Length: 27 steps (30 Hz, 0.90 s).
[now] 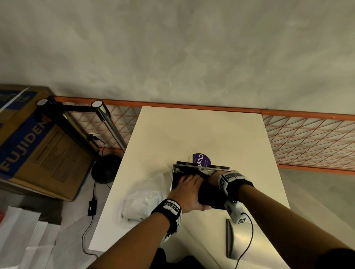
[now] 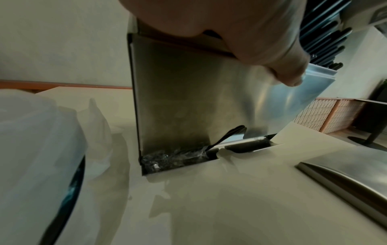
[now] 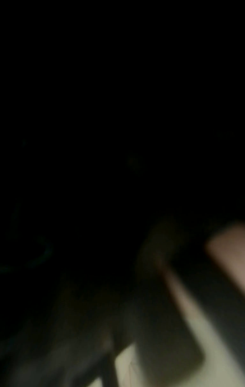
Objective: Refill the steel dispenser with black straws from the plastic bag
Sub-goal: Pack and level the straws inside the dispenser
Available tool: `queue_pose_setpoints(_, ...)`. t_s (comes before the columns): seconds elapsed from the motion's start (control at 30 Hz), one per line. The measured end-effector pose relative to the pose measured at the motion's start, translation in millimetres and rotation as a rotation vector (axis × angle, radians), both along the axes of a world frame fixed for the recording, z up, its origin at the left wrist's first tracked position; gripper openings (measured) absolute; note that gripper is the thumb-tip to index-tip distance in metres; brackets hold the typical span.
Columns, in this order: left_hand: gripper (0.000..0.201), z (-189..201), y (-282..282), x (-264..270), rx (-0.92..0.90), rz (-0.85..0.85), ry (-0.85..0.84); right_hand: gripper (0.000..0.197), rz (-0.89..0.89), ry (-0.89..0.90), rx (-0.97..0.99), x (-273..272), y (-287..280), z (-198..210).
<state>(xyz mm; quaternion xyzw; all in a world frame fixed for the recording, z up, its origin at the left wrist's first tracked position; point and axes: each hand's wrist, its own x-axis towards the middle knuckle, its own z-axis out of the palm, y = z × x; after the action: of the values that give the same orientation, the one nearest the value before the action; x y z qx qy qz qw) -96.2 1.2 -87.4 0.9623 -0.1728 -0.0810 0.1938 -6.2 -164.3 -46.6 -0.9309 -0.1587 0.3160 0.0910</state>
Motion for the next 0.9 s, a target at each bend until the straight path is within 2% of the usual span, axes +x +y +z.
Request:
queue_pose_setpoints(0.1,0.083,1,1,0,-0.003,0.000,0.014,0.046,0.042,-0.014,-0.014,-4,-2,1)
queue_pose_setpoints(0.23,0.084,3,1,1,-0.010,-0.001,0.028,0.049,-0.002,0.014,-0.012,1,0,-4)
queue_pose_setpoints(0.47,0.084,6,1,6,-0.005,-0.002,0.028,0.040,-0.018,0.040,-0.026,13,13,-17)
queue_pose_setpoints(0.53,0.084,6,1,6,0.001,-0.003,0.025,0.044,-0.036,0.052,-0.061,18,13,-26)
queue_pose_setpoints(0.63,0.086,6,1,6,0.003,-0.002,0.032,0.066,-0.037,0.059,-0.018,24,13,-36)
queue_pose_setpoints(0.7,0.086,7,1,6,0.002,-0.002,0.034,0.063,-0.003,0.066,-0.028,30,11,-43)
queue_pose_setpoints(0.77,0.087,7,0,7,0.003,-0.003,0.039,0.069,-0.003,0.051,-0.029,33,6,-46)
queue_pose_setpoints(0.83,0.087,7,0,7,0.003,-0.003,0.049,0.067,-0.006,0.060,-0.029,29,8,-38)
queue_pose_setpoints(0.9,0.087,6,0,7,0.005,-0.002,0.055,0.054,0.027,0.080,-0.077,21,12,-19)
